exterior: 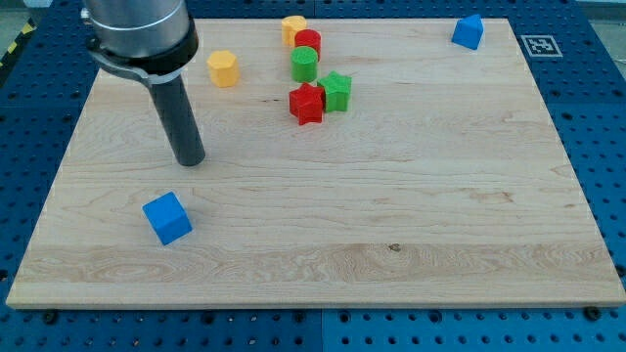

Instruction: Slide blue cube towards the bottom left

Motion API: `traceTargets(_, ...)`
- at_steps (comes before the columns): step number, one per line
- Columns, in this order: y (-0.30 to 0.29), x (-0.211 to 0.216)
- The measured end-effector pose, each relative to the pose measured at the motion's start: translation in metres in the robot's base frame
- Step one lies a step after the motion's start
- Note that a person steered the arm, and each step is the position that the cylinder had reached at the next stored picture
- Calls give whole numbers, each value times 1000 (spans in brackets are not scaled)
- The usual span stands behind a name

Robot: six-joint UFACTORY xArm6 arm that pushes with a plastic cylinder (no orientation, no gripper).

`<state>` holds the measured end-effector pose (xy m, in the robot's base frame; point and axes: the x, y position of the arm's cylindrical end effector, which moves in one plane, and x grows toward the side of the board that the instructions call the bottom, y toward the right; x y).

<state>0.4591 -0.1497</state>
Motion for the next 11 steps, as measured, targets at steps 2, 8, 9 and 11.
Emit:
traceTargets(2, 0, 17)
traceTargets(8, 32, 47)
traceTargets(9, 32, 55)
traceTargets(11, 33, 65)
